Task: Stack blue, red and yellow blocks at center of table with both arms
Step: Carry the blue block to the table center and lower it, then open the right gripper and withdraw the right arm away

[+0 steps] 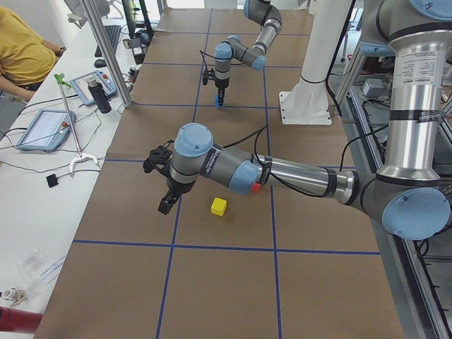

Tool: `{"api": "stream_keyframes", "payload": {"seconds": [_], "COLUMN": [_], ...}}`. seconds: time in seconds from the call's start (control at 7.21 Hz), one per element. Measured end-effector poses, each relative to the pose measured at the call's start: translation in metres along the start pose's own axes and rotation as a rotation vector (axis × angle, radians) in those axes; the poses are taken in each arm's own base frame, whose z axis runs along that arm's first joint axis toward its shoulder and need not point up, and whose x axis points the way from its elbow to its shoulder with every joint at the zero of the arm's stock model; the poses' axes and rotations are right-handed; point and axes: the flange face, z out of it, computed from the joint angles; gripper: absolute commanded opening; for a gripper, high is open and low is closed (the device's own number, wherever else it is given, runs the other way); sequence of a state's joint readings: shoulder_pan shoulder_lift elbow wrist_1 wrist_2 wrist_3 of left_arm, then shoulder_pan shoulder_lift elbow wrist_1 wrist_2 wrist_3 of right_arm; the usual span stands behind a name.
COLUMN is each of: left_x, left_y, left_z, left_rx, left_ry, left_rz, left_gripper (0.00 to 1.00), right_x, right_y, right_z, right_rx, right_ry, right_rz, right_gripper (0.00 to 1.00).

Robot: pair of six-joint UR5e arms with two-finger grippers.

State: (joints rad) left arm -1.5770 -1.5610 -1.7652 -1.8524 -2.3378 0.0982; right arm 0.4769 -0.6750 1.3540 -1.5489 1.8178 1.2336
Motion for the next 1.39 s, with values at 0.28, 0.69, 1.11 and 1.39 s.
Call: {"api": "stream_keyframes", "payload": {"seconds": [0.28, 0.69, 1.11, 1.39], "left_x": [0.0, 0.0, 0.004, 0.019], "left_y": [0.0, -0.001, -0.009, -0.012], "left_z": [0.0, 0.0, -0.002, 0.007], "left_rx": [0.0, 0.0, 0.017, 0.05], "left_ry": [0.0, 0.001, 0.001, 0.018], "left_rz": [0.0, 0.002, -0.055, -0.048], "left_gripper": [1.0, 1.0, 1.0, 1.0], "right_x": [-0.002, -0.009, 0.018, 0.103], "right_y": [0.004, 0.006, -0.039, -0.107], "right_z": [0.003, -0.015, -0.08, -0.12], "right_rx": [0.038, 0.071, 0.097, 0.09], "right_ry": [0.009, -0.047, -0.102, -0.098], "right_rz": [-0.012, -0.036, -0.052, -0.101], "right_gripper": [0.99, 0.99, 1.0, 1.0]}}
